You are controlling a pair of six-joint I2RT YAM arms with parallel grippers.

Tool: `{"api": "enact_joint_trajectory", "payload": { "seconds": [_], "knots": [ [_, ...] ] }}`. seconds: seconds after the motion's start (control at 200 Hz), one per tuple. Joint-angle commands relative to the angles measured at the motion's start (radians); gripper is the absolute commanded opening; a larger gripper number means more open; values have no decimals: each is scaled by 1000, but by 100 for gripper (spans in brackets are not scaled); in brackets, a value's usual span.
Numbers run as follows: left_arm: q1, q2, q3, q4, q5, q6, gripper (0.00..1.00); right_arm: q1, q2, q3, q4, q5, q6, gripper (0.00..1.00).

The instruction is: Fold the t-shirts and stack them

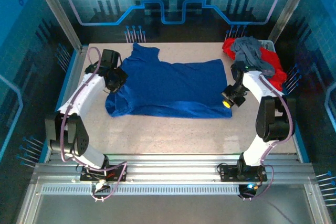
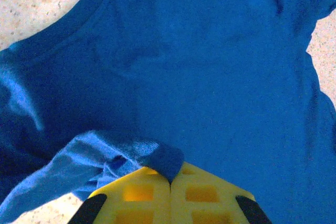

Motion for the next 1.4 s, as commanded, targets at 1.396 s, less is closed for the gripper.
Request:
{"api": "enact_joint_trajectory", "payload": {
  "seconds": [1.396],
  "knots": [
    [96,427,446,-57,60,241,24,-29,340,390,30,-4,-24,27]
  ]
}}
